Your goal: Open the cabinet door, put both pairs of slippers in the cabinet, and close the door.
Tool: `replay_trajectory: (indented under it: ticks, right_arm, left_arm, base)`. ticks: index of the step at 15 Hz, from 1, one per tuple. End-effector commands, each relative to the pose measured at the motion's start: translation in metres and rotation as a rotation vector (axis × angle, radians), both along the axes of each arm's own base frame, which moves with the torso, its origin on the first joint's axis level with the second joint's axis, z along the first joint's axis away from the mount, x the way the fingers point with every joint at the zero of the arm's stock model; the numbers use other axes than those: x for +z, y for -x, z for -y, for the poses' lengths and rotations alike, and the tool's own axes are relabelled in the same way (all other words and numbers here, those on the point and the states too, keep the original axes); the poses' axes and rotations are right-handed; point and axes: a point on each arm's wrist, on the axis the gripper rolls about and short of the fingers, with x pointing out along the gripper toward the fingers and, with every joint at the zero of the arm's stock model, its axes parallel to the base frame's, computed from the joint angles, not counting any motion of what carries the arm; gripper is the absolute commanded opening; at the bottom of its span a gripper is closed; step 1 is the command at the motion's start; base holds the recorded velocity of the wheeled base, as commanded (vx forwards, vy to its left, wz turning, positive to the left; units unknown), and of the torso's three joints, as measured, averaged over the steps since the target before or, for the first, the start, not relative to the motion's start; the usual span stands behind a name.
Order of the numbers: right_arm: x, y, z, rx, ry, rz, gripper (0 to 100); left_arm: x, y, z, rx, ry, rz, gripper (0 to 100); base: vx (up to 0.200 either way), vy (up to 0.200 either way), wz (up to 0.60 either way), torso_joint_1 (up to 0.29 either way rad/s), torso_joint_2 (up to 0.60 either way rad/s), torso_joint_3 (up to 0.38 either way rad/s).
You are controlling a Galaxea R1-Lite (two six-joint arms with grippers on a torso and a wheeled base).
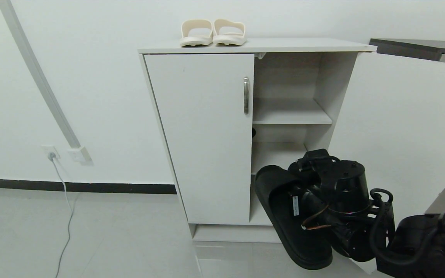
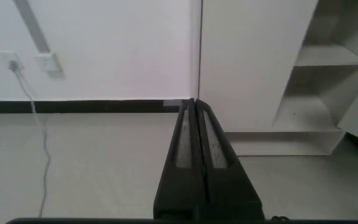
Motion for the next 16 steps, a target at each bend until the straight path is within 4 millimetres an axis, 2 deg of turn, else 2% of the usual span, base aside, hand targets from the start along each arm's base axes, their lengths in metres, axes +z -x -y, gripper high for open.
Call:
replay_trajectory:
  ticks: [1,5,10,12,15,16]
  right_arm:
    - [-0.008,-0.002,-0.003,0.002,0.012,-0.016,0]
    - [-0.036,-0.022,-0.022,0.01,-0.019,0.052,0]
    - [-0.034,-0.035,-0.034,-0.054,-0.034,0.103,0]
    - [-0.033,-0.043,-0.041,-0.144,-0.041,0.125,0]
    - [-0.034,-0.046,-0.044,-0.164,-0.054,0.13,0]
    - [-0.034,-0.047,-0.045,-0.166,-0.055,0.13,0]
  left_arm:
    - [0.0,0.0,0.001,-0.055,0.011,0.0,0]
    - [0.0,0.0,0.002,-0.081,0.007,-0.002,0]
    - [0.0,0.0,0.002,-0.079,0.02,0.0,0]
    - [0.0,0.0,0.002,-0.079,0.021,-0.002,0]
    - [0.0,0.0,0.002,-0.079,0.02,0.0,0]
    - [0.0,0.0,0.002,-0.079,0.02,0.0,0]
  base:
    - [0.0,0.0,0.0,0.0,0.0,0.0]
    - [0.0,0.0,0.0,0.0,0.0,0.0]
    - [0.0,0.0,0.0,0.0,0.0,0.0]
    - [0.0,0.0,0.0,0.0,0.0,0.0]
    - [0.0,0.0,0.0,0.0,0.0,0.0]
    - [0.0,-0.2,0.0,-0.007,0.0,-0.002]
